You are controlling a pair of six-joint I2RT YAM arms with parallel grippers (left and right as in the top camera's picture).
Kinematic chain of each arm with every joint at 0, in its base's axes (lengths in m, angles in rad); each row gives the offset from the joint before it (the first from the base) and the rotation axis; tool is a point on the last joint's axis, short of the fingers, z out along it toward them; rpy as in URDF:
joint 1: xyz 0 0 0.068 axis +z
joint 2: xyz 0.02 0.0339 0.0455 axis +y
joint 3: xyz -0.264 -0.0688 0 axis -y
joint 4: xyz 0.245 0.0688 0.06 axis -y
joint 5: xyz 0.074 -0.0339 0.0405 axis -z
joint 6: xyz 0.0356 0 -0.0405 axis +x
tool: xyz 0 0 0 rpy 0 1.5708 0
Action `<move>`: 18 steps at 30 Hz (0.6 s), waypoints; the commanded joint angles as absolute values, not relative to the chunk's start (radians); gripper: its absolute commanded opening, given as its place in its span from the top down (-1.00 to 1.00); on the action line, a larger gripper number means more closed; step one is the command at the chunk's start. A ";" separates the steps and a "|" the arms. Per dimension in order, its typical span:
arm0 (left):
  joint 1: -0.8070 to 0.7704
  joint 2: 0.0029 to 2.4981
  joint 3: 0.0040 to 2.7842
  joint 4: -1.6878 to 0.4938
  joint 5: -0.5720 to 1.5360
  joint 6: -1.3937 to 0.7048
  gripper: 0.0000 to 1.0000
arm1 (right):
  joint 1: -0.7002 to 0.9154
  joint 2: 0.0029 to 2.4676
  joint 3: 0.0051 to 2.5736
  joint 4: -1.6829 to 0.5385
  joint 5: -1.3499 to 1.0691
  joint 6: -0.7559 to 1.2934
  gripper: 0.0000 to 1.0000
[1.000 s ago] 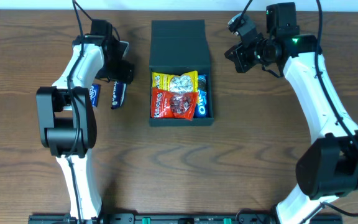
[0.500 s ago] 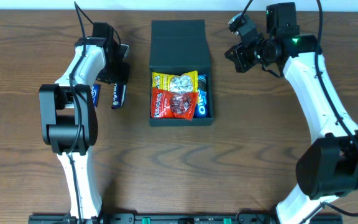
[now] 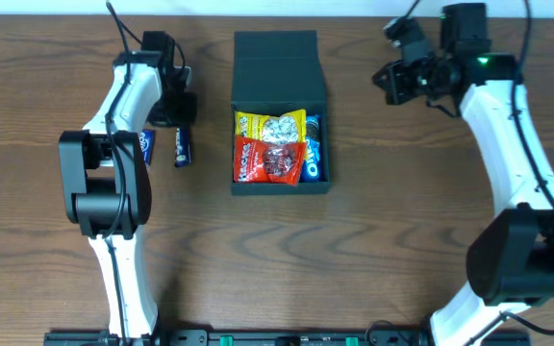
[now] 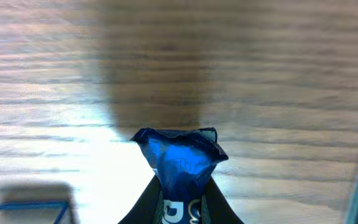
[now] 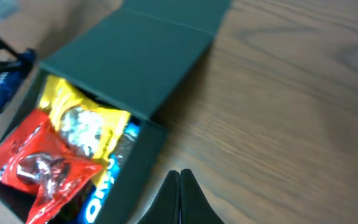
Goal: Pack container
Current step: 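Reach left gripper to the Cadbury Dairy Milk bar and grasp, then lower the Dairy Milk bar into the box's right side, release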
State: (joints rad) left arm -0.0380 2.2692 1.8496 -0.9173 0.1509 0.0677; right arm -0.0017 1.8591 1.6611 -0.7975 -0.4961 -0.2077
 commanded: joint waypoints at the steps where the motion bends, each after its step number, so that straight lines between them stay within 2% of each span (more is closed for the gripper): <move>1: -0.061 2.253 1.988 -0.953 0.182 -0.001 0.88 | -0.059 1.864 1.668 -0.807 -0.493 -0.103 0.97; 7: -0.168 2.237 2.187 -0.982 0.256 -0.179 0.88 | -0.138 1.864 1.668 -0.849 -0.493 -0.064 0.97; 11: -0.271 2.239 2.194 -0.973 0.263 -0.320 0.88 | -0.171 1.864 1.668 -0.860 -0.456 -0.026 0.97; 18: -0.467 2.240 2.189 -0.990 0.191 -0.427 0.88 | -0.223 1.864 1.668 -0.864 -0.381 0.007 0.97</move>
